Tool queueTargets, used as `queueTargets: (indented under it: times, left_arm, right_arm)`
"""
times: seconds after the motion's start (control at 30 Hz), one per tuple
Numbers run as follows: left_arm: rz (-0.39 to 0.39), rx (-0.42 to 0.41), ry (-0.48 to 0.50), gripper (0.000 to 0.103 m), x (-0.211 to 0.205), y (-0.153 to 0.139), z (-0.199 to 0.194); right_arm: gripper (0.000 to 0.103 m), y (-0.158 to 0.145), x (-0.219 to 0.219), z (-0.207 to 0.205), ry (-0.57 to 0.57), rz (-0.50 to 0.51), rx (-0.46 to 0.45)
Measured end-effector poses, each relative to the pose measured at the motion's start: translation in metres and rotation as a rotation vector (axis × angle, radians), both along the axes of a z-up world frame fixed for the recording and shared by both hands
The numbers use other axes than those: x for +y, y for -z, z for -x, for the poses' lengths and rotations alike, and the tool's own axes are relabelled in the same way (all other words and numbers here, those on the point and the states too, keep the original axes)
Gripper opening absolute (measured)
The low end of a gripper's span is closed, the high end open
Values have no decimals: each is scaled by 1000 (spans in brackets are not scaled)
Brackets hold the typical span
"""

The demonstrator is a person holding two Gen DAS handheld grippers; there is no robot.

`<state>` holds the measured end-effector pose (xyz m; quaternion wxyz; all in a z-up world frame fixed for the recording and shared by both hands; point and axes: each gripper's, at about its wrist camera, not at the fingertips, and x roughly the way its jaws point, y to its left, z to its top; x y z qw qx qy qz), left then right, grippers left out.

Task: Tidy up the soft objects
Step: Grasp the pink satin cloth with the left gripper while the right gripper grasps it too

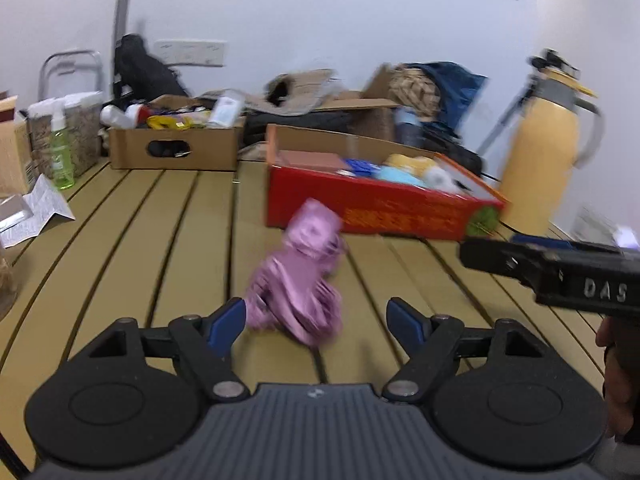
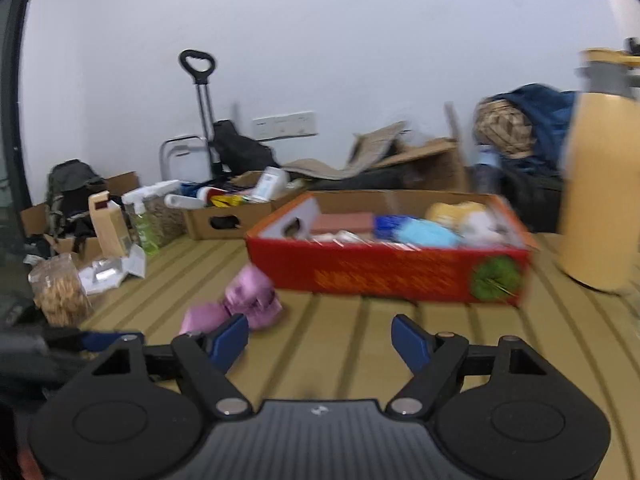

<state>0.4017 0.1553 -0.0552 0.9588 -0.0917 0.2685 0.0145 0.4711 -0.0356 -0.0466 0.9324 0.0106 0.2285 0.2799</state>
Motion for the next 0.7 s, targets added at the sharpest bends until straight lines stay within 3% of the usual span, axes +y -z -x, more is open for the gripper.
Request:
queueTargets:
  times: [0.1, 0.23, 0.3, 0.37, 0.4, 0.43, 0.53, 0.7]
  left_arm:
    - [26, 30, -39, 65, 12, 11, -18]
    - [67, 36, -14, 63, 19, 20, -23]
    - [100, 51, -10, 58, 25, 25, -26]
    - [112, 51, -11, 49, 28, 28, -26]
    - [119, 49, -4, 41, 29, 28, -27]
    - [125, 51, 1, 33, 29, 29, -28]
    - [145, 51, 17, 24, 29, 29, -30]
    - [176, 40, 112, 23, 16, 26, -27]
  right_arm:
    - [70, -3, 37, -48, -89, -2, 40]
    - [64, 9, 78, -98, -186, -10, 150]
    - [53, 24, 88, -110, -185, 4, 189]
    - [41, 36, 85, -115, -199, -38, 244]
    - [29, 38, 82, -117, -216, -72, 263]
    - [26, 39, 78, -119, -227, -100, 280]
    - [22, 40, 63, -116, -190, -130, 283]
    - [19, 46, 14, -80, -92, -167, 261]
